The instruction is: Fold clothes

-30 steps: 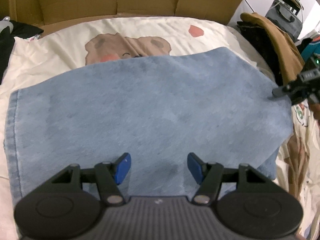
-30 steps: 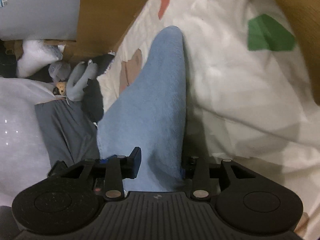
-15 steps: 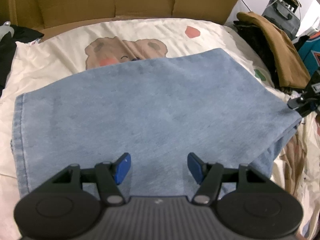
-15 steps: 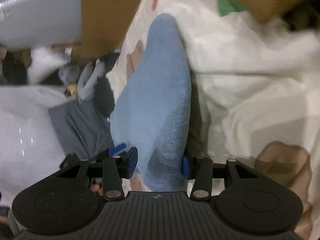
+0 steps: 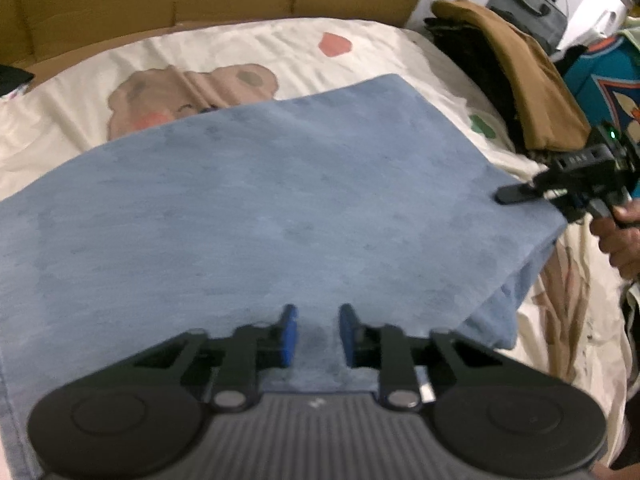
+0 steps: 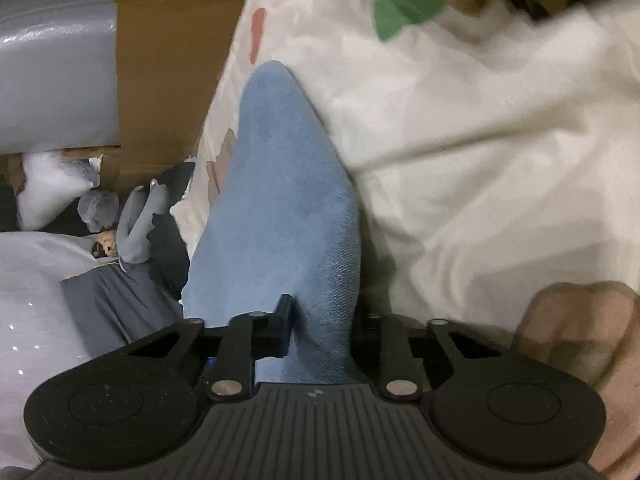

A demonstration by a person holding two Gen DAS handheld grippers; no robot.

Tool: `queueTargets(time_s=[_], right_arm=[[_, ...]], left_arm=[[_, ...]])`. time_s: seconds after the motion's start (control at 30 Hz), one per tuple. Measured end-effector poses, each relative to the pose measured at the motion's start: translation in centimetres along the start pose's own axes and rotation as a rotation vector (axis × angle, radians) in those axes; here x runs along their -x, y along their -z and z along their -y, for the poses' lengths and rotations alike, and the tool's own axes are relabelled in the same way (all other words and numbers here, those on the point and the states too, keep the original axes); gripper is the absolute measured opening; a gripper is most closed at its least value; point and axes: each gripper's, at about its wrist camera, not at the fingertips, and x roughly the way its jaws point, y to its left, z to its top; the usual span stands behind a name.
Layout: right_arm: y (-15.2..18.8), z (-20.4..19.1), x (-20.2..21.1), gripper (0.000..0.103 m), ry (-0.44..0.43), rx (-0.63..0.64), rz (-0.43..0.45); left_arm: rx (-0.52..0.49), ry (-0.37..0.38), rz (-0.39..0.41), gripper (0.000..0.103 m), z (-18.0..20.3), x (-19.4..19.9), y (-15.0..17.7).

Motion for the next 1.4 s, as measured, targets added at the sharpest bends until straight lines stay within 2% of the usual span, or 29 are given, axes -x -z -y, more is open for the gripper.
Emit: queueTargets(time_s=[0.13, 0.3, 0.5, 0.7, 0.87, 0.97, 1.13, 1.4], right_arm=[[0.5, -2.1, 0.7, 0.013, 0.040, 0.021, 0.028], [0.8, -5.0, 1.4, 0.011, 0.104, 0.060, 0.046], [0.9, -8.6, 1.9, 0.009, 0.163, 0.133, 0.024], [1.1, -12.7, 1.7, 0.010, 0.176, 0.217, 0.002], [1.2, -14.9, 1.2, 0.010, 0.215, 0.258, 0.003], [1.4, -15.9, 1.3, 0.010, 0.210, 0.279, 0.012], [1.3, -14.9, 1.6, 0.010, 0.221, 0.273, 0.014], [1.1, -12.3, 2.1, 0.010, 0.185, 0.236, 0.006]], left_arm=[[-0.002, -0.039, -0.071, 0.009, 0.7, -1.5, 0.4], [0.051, -0.046, -0.086, 0.007, 0.9, -1.8, 0.9], [0.099, -0.030, -0.109, 0.007, 0.6, -1.9, 1.5], [0.128, -0.031, -0.163, 0.007, 0.4, -2.3, 1.0], [0.091, -0.046, -0.162, 0.006, 1.0, -2.1, 0.9], [0.087, -0.054, -0.129, 0.004, 0.5, -1.4, 0.6], [0.109, -0.053, -0.109, 0.004, -1.6, -2.1, -0.7], [0.071, -0.055, -0.096, 0.004, -2.0, -4.4, -4.2]])
